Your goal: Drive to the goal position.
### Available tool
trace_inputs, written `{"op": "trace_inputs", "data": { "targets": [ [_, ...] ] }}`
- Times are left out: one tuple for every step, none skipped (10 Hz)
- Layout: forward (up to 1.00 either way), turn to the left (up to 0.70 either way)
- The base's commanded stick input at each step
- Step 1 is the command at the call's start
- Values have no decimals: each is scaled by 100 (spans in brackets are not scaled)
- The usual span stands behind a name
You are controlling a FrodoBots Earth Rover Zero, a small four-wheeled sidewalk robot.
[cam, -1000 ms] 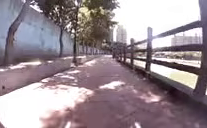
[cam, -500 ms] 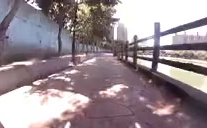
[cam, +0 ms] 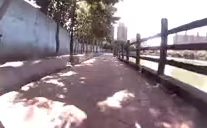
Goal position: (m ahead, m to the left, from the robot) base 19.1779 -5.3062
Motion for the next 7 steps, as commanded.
{"op": "trace_inputs", "data": {
  "targets": [
    [70,0],
    [70,0],
    [70,0],
    [70,0],
    [70,0],
    [70,0],
    [70,0]
  ]
}}
